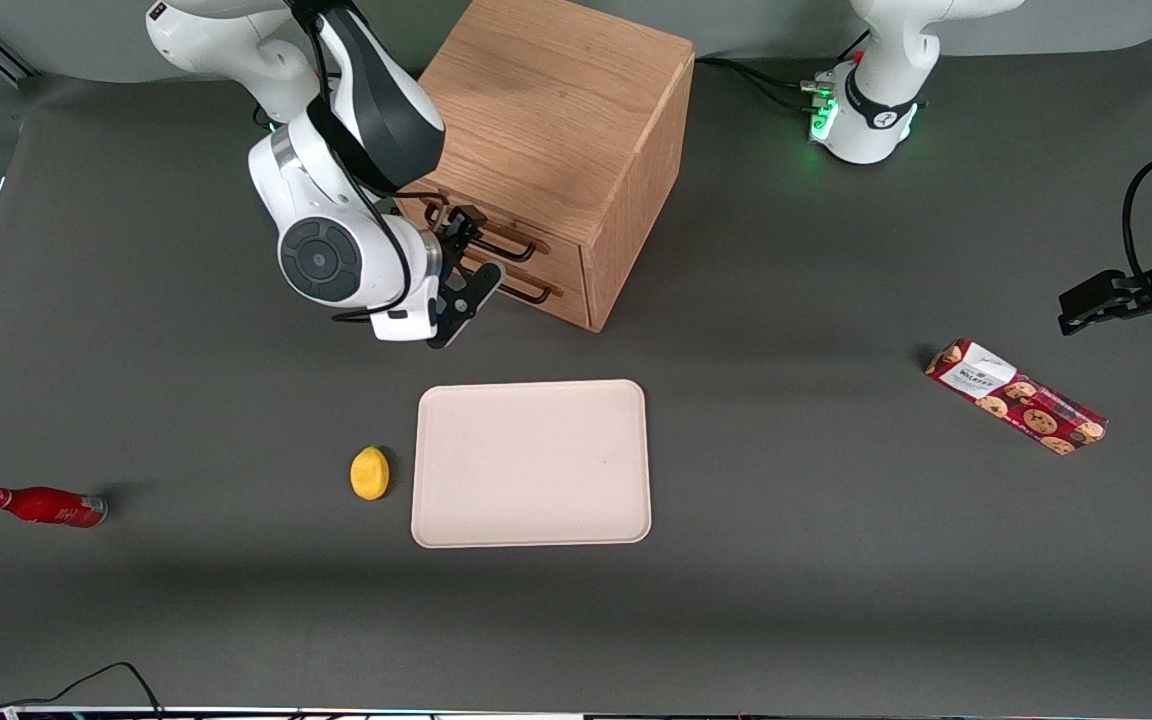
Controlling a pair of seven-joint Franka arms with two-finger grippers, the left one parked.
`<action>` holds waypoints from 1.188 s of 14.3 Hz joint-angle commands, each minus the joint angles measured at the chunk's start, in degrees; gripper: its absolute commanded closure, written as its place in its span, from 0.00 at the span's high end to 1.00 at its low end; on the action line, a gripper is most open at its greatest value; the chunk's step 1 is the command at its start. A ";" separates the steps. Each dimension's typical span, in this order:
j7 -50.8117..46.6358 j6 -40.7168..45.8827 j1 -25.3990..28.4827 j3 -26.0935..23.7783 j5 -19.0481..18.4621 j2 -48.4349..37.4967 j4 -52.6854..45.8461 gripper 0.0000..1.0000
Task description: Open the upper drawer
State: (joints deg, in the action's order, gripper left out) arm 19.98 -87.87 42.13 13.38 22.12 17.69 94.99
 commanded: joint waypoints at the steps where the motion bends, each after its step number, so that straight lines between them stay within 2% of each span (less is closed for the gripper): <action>1: 1.55 -0.99 0.50 0.06 1.69 1.64 0.02 1.00; 17: 1.90 -3.71 0.50 -0.99 1.69 4.99 1.42 1.00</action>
State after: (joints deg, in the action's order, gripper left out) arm 20.39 -89.72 42.57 11.97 22.67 21.44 96.28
